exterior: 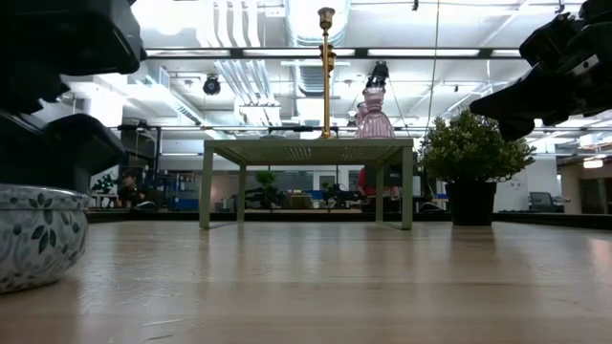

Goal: Pick & Place candle stick holders
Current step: Put the blue scented candle on the shelf aligned with the other scented candle

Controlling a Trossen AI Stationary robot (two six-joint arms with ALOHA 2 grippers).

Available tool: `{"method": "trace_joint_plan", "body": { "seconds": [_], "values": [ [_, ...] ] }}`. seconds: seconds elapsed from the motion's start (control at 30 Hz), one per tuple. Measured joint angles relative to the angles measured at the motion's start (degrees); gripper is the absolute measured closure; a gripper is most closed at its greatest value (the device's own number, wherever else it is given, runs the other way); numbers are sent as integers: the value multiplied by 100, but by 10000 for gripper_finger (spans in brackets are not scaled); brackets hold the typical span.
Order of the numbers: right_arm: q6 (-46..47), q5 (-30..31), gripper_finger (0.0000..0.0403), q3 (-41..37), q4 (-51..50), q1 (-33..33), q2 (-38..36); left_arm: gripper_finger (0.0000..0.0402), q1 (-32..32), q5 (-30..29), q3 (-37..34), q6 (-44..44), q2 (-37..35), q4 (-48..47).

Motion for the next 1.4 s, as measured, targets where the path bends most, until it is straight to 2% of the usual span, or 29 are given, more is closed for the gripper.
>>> {"method": "trace_joint_plan", "body": {
  "seconds": [0.13,0.3,0.53,0.7,1.07,1.4],
  "values": [
    [0,1,394,0,-2,0,0,94,24,-9,-2,12,-4,2],
    [0,0,394,0,0,0,0,80,109,-97,6,74,-7,-11],
    [0,0,394,0,-1,0,0,94,393,-125,99,456,-78,-49],
    [0,-1,394,0,-2,0,2,88,633,-115,105,808,-315,-177],
    [0,-1,394,0,-2,0,2,92,1366,-58,105,1490,-1216,-664],
    [-1,1,394,0,0,-1,2,91,2704,-85,116,2391,-2388,-1158]
  ]
}}
